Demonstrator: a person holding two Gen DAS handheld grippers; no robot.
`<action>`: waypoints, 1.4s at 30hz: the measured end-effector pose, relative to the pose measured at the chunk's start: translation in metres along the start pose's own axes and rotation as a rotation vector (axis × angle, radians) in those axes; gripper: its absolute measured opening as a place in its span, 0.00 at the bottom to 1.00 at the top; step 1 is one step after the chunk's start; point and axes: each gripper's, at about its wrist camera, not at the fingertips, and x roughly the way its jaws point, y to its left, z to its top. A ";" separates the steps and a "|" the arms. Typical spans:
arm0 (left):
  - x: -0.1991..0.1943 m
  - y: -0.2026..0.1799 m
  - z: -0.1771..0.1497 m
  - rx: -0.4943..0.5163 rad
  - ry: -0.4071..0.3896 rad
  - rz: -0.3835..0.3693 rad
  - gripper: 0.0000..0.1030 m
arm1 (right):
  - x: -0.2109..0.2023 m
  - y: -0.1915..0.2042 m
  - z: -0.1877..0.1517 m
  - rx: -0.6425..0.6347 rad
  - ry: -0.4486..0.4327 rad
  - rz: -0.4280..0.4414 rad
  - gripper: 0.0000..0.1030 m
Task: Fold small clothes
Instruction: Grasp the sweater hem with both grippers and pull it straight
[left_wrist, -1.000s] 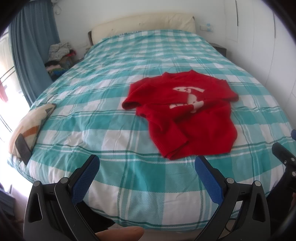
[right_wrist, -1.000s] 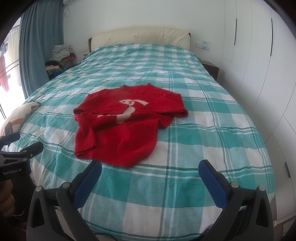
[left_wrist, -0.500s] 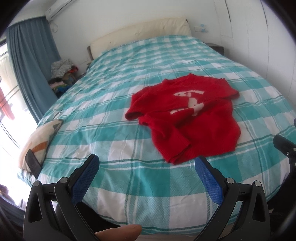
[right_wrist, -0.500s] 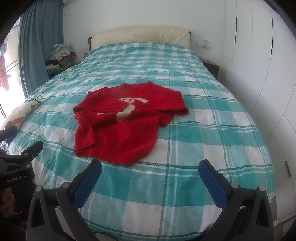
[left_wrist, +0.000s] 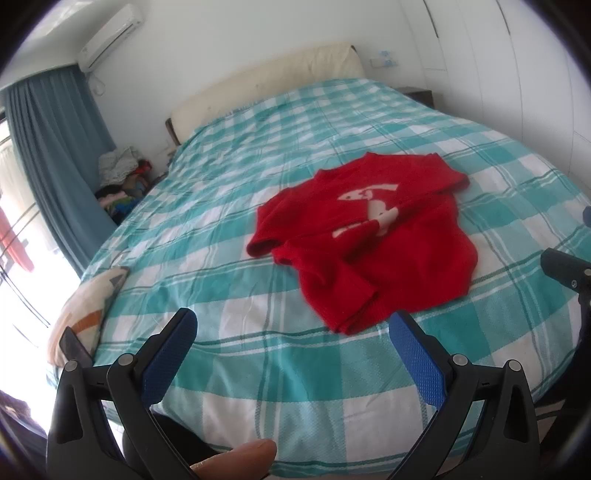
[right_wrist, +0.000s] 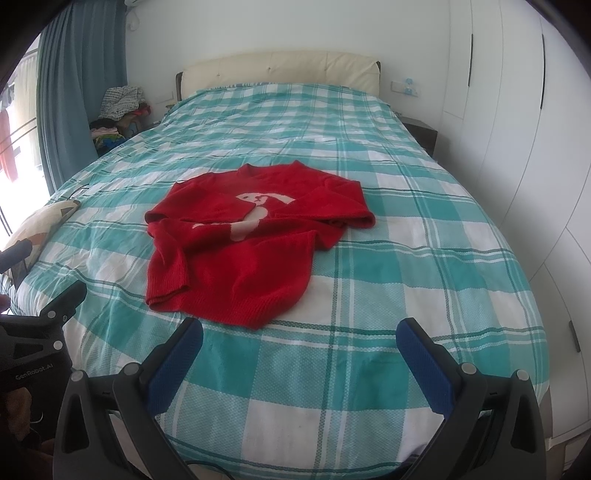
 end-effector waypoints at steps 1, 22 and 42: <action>0.002 0.000 -0.002 0.002 0.006 -0.003 1.00 | 0.000 0.000 0.000 0.000 0.000 -0.001 1.00; 0.157 -0.027 0.023 -0.188 0.282 -0.328 0.99 | 0.054 -0.063 -0.040 0.187 0.093 -0.010 1.00; 0.152 0.100 -0.053 -0.534 0.332 -0.563 0.08 | 0.205 -0.061 0.004 0.156 0.139 0.662 0.95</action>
